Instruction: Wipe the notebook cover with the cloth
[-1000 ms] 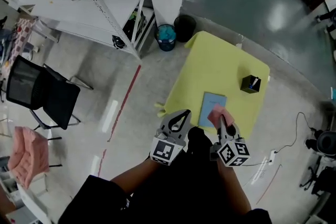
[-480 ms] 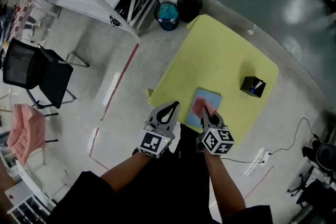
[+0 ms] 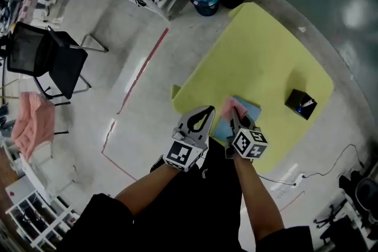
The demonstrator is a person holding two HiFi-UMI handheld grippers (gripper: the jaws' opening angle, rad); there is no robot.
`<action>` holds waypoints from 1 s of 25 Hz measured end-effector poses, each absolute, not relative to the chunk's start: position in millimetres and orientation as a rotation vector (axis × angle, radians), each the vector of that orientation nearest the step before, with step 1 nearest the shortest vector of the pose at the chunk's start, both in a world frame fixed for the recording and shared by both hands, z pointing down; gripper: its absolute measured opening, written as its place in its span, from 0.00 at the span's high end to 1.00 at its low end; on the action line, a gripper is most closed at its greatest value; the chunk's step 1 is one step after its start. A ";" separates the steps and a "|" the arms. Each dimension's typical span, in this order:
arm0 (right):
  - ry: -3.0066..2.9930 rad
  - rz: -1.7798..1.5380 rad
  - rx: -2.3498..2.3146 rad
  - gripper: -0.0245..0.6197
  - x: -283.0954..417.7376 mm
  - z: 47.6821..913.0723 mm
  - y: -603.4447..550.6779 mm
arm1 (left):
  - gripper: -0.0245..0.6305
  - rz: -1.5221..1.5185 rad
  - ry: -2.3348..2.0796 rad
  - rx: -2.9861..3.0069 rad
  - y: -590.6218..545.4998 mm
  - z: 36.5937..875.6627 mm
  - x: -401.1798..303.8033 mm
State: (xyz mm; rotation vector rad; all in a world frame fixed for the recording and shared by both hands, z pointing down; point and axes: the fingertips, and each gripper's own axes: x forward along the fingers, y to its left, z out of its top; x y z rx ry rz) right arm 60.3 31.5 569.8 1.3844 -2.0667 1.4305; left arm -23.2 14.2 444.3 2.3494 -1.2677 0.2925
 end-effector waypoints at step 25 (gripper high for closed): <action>-1.893 1.546 1.304 0.91 67.0 684.5 36.1 | 0.95 0.305 -1.235 2.229 24.9 499.7 -23.5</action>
